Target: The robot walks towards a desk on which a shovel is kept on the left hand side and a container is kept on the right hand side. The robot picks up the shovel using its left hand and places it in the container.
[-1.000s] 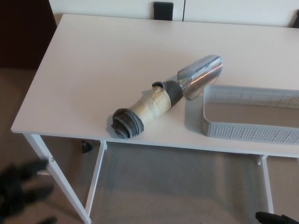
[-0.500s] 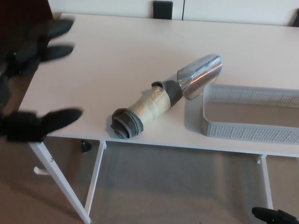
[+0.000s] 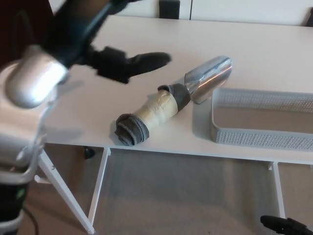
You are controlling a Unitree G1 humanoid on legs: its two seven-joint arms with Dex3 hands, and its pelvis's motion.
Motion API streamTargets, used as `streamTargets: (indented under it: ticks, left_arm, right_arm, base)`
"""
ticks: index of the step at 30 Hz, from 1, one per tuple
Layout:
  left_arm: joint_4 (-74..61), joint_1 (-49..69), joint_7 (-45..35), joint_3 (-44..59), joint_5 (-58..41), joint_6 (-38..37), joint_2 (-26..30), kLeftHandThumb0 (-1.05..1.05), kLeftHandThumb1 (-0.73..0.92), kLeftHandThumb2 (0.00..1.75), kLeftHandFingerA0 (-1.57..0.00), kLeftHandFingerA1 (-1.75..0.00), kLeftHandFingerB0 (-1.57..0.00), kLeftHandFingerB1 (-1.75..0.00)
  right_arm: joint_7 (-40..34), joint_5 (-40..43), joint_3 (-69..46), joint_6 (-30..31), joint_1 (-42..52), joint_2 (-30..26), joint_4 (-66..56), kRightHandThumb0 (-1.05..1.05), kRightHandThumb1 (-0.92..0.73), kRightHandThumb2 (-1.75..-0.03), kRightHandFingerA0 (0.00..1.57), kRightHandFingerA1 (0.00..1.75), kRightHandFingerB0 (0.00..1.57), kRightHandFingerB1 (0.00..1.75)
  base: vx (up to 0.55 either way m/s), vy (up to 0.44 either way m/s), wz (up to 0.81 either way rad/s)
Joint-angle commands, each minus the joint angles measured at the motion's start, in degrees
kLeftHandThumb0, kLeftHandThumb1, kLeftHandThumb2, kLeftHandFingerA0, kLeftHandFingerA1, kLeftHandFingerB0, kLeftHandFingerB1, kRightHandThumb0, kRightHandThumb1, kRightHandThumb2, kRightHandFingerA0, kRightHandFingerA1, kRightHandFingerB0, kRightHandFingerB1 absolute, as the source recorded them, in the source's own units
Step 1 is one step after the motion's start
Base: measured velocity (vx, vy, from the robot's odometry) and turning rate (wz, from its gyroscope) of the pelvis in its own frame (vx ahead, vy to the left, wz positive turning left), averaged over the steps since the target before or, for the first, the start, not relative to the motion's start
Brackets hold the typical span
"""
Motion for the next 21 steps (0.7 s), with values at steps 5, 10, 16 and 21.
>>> streamTargets:
  ticks: [5, 10, 16, 21]
  left_arm:
    - [29.9, -16.4, 9.1, -21.0, 24.7, 16.3, -6.9, -0.69, 0.49, 0.55, -0.05, -0.26, -0.06, -0.25]
    - [34.8, -16.1, 11.1, -21.7, 23.9, 16.0, -7.8, -0.68, 0.4, 0.81, -0.01, -0.14, -0.03, -0.15]
    - [38.3, -14.7, 13.0, -21.9, 23.9, 15.8, -8.5, -0.65, 0.39, 0.81, -0.03, -0.19, -0.04, -0.17]
    - [40.8, -13.0, 15.8, -21.6, 24.3, 14.7, -10.1, -0.65, 0.38, 0.8, -0.02, -0.15, -0.04, -0.16]
  right_arm:
    - [-2.1, -1.3, 0.1, 1.1, 0.7, -0.9, -3.7, -0.3, -0.46, -0.63, 0.55, 0.51, 0.43, 0.47]
    - [-2.4, -1.8, 0.2, 1.4, 0.6, -1.4, -4.5, -0.29, -0.47, -0.63, 0.56, 0.5, 0.43, 0.46]
    - [-2.6, -2.3, 0.7, 1.9, 0.5, -1.7, -4.8, -0.28, -0.48, -0.63, 0.56, 0.5, 0.44, 0.45]
    - [-3.1, -3.6, 1.2, 0.9, 0.2, -2.0, -4.4, -0.3, -0.47, -0.64, 0.58, 0.5, 0.44, 0.46]
  base:
    - [0.0, 0.0, 0.0]
    - [0.0, 0.0, 0.0]
    - [0.0, 0.0, 0.0]
    - [0.0, 0.0, 0.0]
